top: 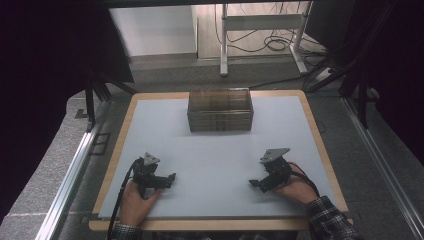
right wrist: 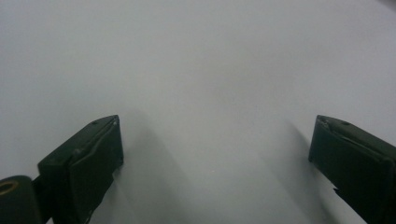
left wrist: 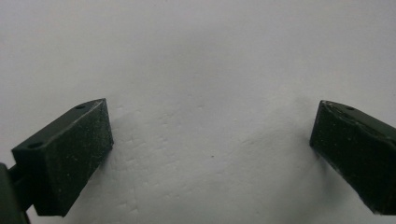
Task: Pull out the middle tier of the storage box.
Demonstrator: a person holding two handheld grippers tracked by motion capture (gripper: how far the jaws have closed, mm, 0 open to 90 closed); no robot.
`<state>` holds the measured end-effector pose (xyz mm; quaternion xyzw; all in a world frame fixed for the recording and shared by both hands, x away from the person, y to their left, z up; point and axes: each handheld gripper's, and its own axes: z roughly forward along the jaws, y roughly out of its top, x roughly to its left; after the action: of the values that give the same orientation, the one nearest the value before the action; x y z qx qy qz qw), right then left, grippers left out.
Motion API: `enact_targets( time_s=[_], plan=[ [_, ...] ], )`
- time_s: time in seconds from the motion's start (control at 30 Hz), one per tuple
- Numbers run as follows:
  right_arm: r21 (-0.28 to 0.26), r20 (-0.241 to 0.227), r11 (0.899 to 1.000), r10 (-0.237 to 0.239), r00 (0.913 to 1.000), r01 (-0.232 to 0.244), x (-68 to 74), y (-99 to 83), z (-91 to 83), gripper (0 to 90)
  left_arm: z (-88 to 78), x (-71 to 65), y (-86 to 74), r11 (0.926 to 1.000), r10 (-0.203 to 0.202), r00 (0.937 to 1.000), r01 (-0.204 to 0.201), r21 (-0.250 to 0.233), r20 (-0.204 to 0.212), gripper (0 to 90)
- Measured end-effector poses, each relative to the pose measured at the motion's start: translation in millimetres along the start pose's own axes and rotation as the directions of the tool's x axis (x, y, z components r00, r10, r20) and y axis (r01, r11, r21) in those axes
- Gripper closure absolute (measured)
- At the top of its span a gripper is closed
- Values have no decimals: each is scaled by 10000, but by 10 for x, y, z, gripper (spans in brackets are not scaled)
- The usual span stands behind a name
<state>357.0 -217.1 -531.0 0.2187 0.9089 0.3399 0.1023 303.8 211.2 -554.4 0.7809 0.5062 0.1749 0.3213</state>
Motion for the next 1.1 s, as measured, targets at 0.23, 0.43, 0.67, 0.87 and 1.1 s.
enact_targets(
  time_s=[0.23, 0.43, 0.67, 0.87, 1.1],
  plan=[
    [174, 85, 9998, -23, 10000, 22, 0, 21, -24, 66, -1, 0, 1, 10000, 4, 10000, -4, 17, -4, 0],
    [196, 55, 9998, 3, 10000, -4, 4, 58, -54, 96, -1, 0, 0, 10000, 5, 10000, -5, 17, 1, 0],
    [214, 60, 9998, 55, 10000, -56, 7, 98, -58, 111, -1, 0, 0, 10000, 2, 10000, -2, 16, 2, 0],
    [174, 208, 9996, -210, 9996, 206, 28, 138, -54, 112, -1, 0, 0, 10000, 2, 10000, -2, 15, 3, 0],
    [113, 324, 9990, -444, 9985, 441, 61, 197, -41, 121, 0, 0, 0, 10000, -2, 10000, 2, 1, 0, 0]
  ],
)
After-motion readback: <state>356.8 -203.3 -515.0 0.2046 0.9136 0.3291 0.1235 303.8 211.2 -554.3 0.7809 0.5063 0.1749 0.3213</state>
